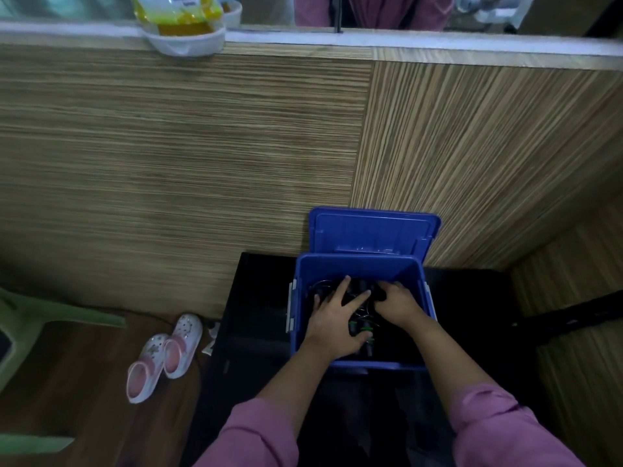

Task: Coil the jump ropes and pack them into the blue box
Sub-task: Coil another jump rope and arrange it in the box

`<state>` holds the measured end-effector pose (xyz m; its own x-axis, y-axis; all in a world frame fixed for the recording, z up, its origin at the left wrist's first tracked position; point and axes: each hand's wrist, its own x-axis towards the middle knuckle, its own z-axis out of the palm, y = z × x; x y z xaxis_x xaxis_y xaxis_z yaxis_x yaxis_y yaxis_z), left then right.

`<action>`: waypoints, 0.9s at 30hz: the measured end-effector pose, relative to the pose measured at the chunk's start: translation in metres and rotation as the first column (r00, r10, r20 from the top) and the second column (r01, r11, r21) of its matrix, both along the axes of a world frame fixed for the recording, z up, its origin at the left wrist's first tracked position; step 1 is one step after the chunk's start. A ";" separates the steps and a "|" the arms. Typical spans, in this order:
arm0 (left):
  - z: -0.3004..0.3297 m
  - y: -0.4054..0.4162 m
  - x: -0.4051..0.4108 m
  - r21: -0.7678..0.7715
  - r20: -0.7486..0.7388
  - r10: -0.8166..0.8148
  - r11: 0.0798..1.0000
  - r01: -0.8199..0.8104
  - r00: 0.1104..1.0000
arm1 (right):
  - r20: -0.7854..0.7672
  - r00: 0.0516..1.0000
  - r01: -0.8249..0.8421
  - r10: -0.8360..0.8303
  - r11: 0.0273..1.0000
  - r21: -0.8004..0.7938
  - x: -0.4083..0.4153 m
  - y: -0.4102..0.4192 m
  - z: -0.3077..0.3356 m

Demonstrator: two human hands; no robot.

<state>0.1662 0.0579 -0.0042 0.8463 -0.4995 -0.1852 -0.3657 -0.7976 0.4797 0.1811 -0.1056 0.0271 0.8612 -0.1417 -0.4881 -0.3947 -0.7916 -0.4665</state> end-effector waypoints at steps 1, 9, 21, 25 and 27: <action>0.000 0.000 0.000 0.000 0.002 -0.001 1.000 0.001 1.000 | 0.015 1.000 0.009 -0.009 1.000 -0.021 0.000 -0.001 -0.002; 0.000 0.001 -0.002 0.024 -0.001 -0.007 1.000 0.007 1.000 | -0.021 1.000 -0.024 0.023 0.997 -0.070 -0.001 0.000 -0.003; -0.007 -0.023 -0.001 0.314 -0.005 -0.045 0.948 0.044 0.999 | 0.091 0.987 -0.098 0.129 0.952 -0.289 0.002 -0.006 -0.016; -0.011 -0.023 0.004 0.395 -0.017 -0.085 0.915 0.084 0.996 | 0.146 0.980 -0.096 0.135 0.964 -0.249 -0.006 -0.006 -0.017; -0.011 -0.023 0.008 0.427 -0.036 -0.098 0.898 0.104 0.995 | 0.146 0.977 -0.110 0.152 0.959 -0.260 -0.011 -0.002 -0.016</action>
<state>0.1739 0.0347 -0.0150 0.7915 -0.4519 -0.4116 -0.4508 -0.8863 0.1061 0.1698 -0.1077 0.0110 0.9452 -0.1214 -0.3029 -0.2148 -0.9303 -0.2974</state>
